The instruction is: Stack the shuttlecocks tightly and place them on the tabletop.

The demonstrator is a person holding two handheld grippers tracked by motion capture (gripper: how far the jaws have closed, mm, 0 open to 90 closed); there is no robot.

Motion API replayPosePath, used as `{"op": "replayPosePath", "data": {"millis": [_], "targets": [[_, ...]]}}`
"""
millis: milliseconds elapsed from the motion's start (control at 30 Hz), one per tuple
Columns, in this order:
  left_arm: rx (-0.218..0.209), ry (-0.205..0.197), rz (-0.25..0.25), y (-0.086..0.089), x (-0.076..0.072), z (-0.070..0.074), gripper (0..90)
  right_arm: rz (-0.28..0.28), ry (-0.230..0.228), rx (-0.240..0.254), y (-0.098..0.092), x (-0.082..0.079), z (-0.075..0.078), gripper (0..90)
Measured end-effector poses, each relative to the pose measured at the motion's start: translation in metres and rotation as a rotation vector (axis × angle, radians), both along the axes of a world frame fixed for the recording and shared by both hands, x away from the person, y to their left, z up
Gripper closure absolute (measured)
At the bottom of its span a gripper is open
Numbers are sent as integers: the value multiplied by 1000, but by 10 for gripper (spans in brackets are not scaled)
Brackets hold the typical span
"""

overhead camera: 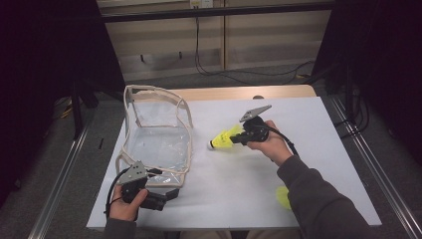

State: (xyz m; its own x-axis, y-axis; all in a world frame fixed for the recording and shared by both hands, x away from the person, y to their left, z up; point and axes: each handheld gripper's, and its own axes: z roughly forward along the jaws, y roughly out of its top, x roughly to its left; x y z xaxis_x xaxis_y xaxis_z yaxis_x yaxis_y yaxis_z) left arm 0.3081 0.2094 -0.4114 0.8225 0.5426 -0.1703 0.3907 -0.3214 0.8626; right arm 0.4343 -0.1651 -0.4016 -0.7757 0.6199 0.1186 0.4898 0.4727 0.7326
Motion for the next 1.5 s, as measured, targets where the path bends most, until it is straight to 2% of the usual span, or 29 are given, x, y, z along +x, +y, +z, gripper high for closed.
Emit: {"op": "replayPosePath", "data": {"millis": [467,867,1500], "targets": [[-1,0,0,0,0,0,31,12,-2,-20,6,2,-2,893],[-3,1,0,0,0,0,31,24,9,-11,11,3,-6,893],[-4,1,0,1,0,0,31,41,9,-26,20,2,-8,892]]}}
